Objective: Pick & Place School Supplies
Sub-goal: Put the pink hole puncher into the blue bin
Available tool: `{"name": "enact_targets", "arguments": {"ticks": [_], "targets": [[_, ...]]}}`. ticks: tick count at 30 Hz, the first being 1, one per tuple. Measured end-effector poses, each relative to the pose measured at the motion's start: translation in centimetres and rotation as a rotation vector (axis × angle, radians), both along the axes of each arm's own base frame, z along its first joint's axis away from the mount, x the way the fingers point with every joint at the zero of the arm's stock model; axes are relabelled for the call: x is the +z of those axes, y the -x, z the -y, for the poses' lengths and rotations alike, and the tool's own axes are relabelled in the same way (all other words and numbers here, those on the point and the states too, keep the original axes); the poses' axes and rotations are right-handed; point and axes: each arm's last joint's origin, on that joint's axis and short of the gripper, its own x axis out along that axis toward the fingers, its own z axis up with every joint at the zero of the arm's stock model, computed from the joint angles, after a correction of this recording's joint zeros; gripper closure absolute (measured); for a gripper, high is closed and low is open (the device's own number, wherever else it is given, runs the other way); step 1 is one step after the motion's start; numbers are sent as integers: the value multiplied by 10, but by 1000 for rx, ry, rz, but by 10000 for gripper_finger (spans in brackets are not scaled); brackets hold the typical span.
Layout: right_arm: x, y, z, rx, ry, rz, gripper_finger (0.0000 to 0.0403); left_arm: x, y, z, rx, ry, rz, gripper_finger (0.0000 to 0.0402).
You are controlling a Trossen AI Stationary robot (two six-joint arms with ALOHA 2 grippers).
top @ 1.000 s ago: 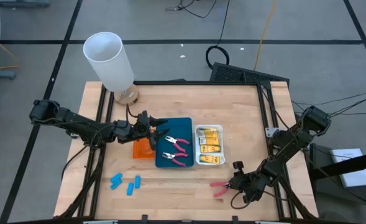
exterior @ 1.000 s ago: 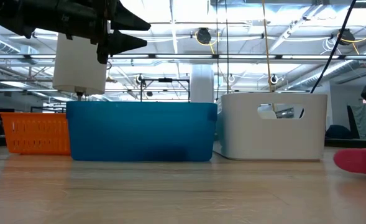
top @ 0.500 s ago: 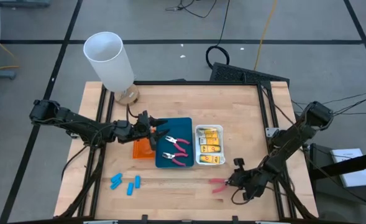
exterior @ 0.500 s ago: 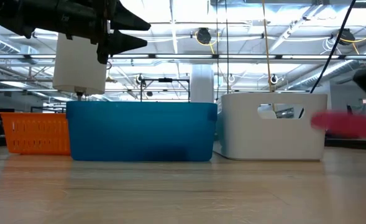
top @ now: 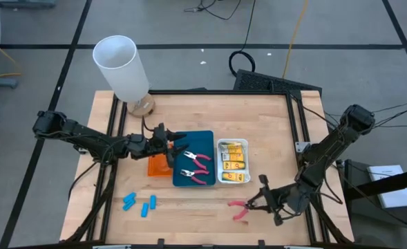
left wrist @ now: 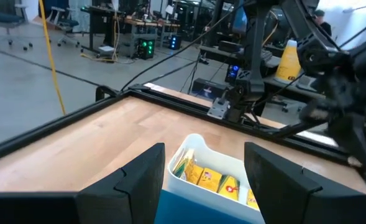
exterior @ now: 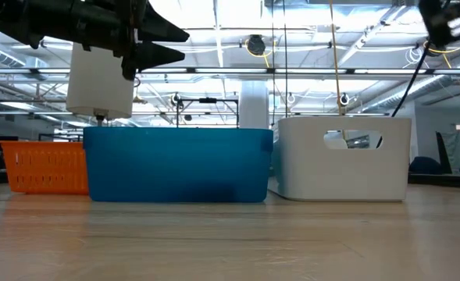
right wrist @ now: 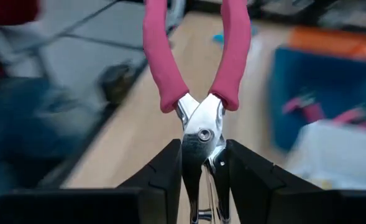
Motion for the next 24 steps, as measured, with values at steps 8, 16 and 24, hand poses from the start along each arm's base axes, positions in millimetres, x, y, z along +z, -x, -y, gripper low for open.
{"name": "enact_targets", "arguments": {"ticks": [8,16,24], "targets": [[9,-24,25,-186,209,149,305,0,0,0,-3,-53,-14,176],[16,-54,65,-346,284,195,306,0,0,0,-7,-118,-31,176],[19,-75,111,-390,267,302,306,-5,-3,2,-62,-119,-48,176]]}}
